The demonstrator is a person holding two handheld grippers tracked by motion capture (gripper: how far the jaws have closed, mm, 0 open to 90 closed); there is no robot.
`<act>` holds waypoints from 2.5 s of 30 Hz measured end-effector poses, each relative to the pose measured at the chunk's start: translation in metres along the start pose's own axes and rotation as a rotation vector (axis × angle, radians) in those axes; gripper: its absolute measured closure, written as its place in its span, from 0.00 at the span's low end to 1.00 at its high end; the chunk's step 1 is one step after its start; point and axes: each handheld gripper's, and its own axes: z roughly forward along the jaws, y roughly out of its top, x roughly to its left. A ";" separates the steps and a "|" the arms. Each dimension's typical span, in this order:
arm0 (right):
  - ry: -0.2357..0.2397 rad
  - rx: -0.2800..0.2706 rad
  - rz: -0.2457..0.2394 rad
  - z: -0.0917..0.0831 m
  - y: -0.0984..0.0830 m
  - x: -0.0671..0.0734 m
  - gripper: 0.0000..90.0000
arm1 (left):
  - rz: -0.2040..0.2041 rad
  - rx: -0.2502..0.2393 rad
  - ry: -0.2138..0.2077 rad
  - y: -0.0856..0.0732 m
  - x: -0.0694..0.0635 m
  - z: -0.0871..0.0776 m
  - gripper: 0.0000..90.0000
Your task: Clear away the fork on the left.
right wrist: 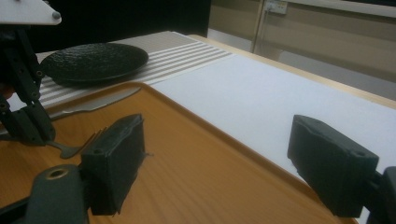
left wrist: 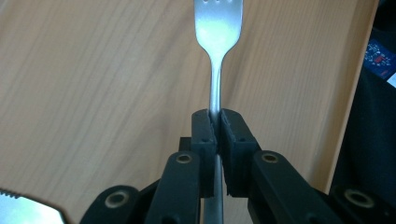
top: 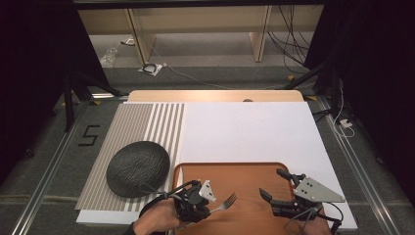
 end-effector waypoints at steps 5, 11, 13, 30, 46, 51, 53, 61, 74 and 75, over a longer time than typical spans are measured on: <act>0.000 -0.003 -0.002 0.000 0.000 0.000 0.22 | -0.005 0.014 -0.010 -0.002 -0.003 0.005 0.94; 0.001 -0.001 -0.004 0.000 0.000 0.000 0.22 | -0.010 0.030 -0.024 -0.002 -0.006 0.012 0.94; 0.003 -0.012 -0.001 0.001 0.000 0.000 0.22 | -0.010 0.044 -0.026 -0.003 -0.006 0.013 0.94; 0.000 0.000 -0.003 0.000 0.000 0.000 0.22 | -0.005 0.085 -0.063 -0.007 -0.006 0.024 0.88; 0.001 0.001 -0.005 0.000 0.000 0.000 0.22 | 0.078 -0.015 -0.049 -0.002 -0.022 0.020 0.99; 0.003 -0.006 -0.005 0.001 0.000 0.000 0.22 | 0.089 0.004 -0.064 -0.003 -0.023 0.025 1.00; 0.003 -0.011 -0.003 0.001 0.000 0.000 0.22 | 0.086 0.008 -0.068 -0.003 -0.023 0.027 1.00; 0.004 -0.005 -0.007 0.001 0.000 0.000 0.22 | 0.075 0.028 -0.055 -0.004 -0.021 0.031 0.99; 0.004 -0.005 -0.005 0.001 0.000 0.000 0.22 | 0.053 0.018 -0.033 -0.007 -0.012 0.031 1.00; 0.004 -0.005 -0.005 0.001 0.000 0.000 0.22 | 0.052 0.016 -0.032 -0.007 -0.011 0.031 1.00</act>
